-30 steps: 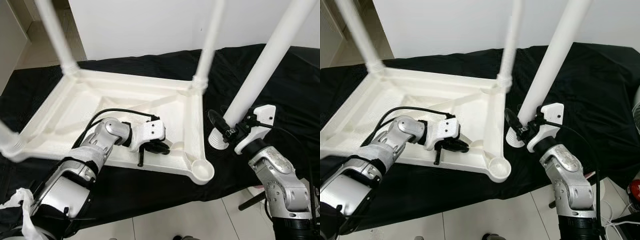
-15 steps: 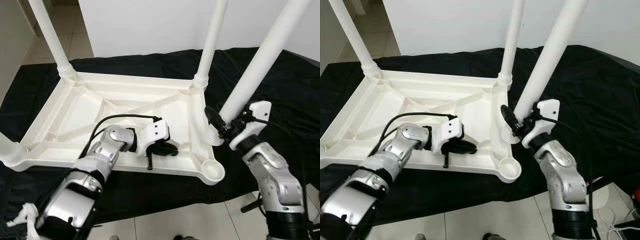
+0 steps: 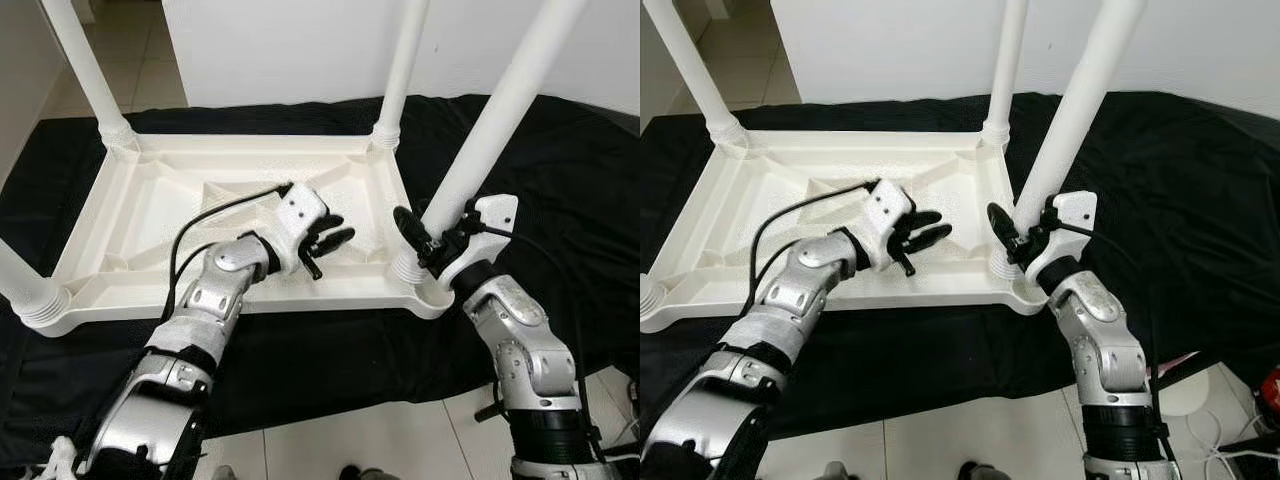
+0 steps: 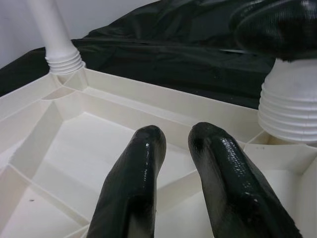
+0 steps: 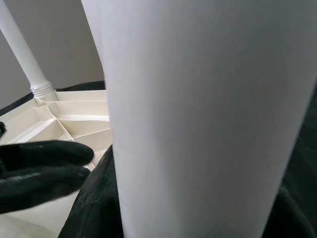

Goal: Building children table

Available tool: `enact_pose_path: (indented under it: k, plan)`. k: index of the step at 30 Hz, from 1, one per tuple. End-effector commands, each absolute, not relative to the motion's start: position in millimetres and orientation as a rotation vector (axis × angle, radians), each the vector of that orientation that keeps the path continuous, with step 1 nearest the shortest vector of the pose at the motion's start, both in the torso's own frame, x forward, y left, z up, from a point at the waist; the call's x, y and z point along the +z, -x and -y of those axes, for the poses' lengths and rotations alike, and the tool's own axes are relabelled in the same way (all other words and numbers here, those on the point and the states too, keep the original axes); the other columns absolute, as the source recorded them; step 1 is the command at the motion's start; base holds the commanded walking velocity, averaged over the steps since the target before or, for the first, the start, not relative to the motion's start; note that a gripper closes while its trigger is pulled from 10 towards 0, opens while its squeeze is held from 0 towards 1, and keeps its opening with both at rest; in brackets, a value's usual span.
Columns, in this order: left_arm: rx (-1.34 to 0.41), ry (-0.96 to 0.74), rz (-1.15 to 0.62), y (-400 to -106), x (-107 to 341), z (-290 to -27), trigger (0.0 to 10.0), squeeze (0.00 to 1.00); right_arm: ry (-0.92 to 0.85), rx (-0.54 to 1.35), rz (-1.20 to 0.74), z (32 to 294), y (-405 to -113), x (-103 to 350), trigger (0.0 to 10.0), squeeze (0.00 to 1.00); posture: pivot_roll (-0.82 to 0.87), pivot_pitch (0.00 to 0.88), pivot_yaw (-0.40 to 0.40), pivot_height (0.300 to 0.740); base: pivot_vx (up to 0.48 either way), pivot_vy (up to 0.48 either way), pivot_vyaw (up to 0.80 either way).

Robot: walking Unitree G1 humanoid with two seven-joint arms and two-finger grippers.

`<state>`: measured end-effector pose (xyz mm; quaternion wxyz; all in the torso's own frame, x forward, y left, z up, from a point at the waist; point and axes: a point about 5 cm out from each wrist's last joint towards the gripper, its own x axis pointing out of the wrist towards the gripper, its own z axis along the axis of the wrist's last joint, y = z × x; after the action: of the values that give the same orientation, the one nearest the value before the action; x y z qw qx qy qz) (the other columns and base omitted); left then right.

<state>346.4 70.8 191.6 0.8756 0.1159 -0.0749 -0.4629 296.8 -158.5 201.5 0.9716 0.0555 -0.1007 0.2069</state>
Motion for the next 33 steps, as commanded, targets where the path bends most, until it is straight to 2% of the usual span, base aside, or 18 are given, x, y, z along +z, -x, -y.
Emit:
enact_pose_path:
  k: [1, 3, 12, 21, 33]
  plan:
    - [-1.001, -0.224, 0.141, -338, 191, -73, 10.0, 0.00, -0.117, 0.403, 0.209, 158, -298, 202, 10.0, 0.00, 0.05, 0.104, -0.028, 0.740, 0.000, 0.000, 0.00]
    - [-1.027, -0.200, 0.146, -328, 192, -74, 10.0, 0.00, -0.133, 0.379, 0.214, 161, -300, 203, 10.0, 0.00, 0.05, 0.106, -0.030, 0.740, 0.000, 0.000, 0.00]
    - [-0.998, -0.137, 0.174, -317, 196, -71, 10.0, 0.00, -0.135, 0.326, 0.231, 166, -303, 206, 10.0, 0.00, 0.05, 0.103, -0.032, 0.740, 0.000, 0.000, 0.00]
    - [-0.809, -0.010, 0.152, -321, 204, -82, 10.0, 0.00, -0.113, 0.199, 0.243, 170, -308, 204, 10.0, 0.00, 0.05, 0.094, -0.036, 0.740, 0.000, 0.000, 0.00]
    - [-0.658, 0.058, 0.127, -325, 203, -95, 10.0, 0.00, -0.059, 0.220, 0.282, 161, -303, 199, 10.0, 0.00, 0.04, 0.091, -0.041, 0.740, 0.000, 0.000, 0.00]
